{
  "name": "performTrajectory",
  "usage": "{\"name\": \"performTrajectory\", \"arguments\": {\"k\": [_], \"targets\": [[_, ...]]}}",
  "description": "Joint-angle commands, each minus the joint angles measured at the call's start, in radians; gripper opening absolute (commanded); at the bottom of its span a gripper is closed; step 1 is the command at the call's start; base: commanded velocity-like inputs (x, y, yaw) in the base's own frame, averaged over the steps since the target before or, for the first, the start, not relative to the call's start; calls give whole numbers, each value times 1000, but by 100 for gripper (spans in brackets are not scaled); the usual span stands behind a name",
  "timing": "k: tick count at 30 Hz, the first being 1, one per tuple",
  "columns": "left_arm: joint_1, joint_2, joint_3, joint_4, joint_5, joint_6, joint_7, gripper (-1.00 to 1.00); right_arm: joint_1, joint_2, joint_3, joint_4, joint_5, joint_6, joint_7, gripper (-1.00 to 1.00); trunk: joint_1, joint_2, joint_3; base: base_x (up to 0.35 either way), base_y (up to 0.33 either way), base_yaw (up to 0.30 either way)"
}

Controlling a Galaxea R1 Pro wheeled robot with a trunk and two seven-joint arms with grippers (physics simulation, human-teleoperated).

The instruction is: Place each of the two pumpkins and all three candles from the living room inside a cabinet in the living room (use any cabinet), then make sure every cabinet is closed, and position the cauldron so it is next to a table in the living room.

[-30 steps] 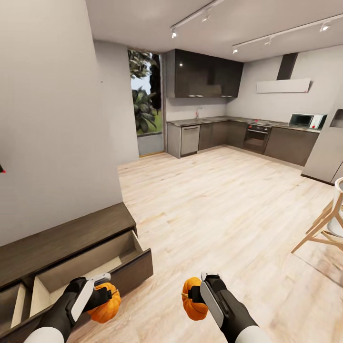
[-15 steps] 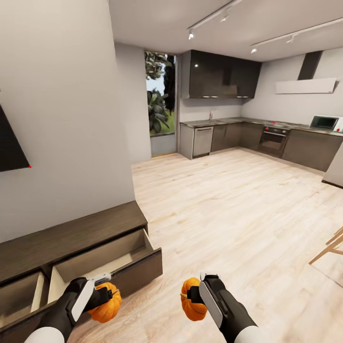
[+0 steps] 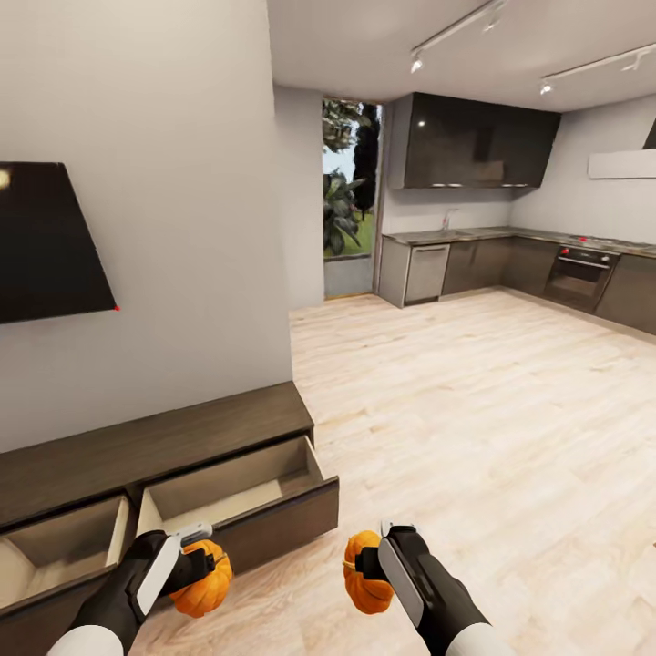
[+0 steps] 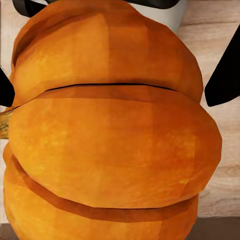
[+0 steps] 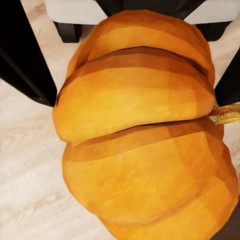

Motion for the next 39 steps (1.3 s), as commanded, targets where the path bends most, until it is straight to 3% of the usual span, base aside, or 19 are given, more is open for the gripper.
{"name": "performTrajectory", "arguments": {"k": [1, 9, 19, 23, 25, 28, 31, 33, 36, 39], "targets": [[0, 1, 0, 0, 1, 1, 2, -100, 0, 1, 1, 0, 2, -3, 1, -100, 0, 0, 0, 234, 0, 27], [0, 2, 0, -3, 1, 3, 1, -100, 0, 1, 0, 0, 1, -6, 2, -100, 0, 0, 0, 42, 0, 22], [0, 3, 0, -5, 2, 5, 0, -100, -1, 1, 3, -1, 2, 0, 2, -100, 0, 0, 0, 1, 0, 251], [0, 4, 2, -27, 9, 77, -17, -100, -27, 1, 9, -55, -6, 8, 4, -100, 0, 0, -3, 0, 0, 266], [0, 6, 6, -77, 15, 129, -51, -100, -74, 1, 8, -106, -15, 43, 5, -100, 0, 0, -5, 0, 0, 245], [0, 8, 14, -227, 19, 234, -77, -100, -112, 1, 6, -143, -60, 100, 5, -100, 0, 0, -8, 0, 0, 236], [0, 9, 16, -259, 17, 250, -84, -100, -118, 1, 3, -175, -92, 113, 6, -100, 0, 0, -10, 0, 0, 150], [0, 32, 40, -266, 19, 255, -88, -100, -117, 1, 5, -201, -102, 118, 7, -100, 0, 0, -10, 11, 0, 49], [0, 58, 104, -271, 18, 258, -109, -100, -109, 1, 22, -212, -106, 117, 12, -100, 0, 0, -11, 145, 0, 16], [0, 63, 119, -273, 17, 257, -117, -100, -105, 1, 44, -213, -107, 108, 13, -100, 0, 0, -11, 199, 0, 4]]}}
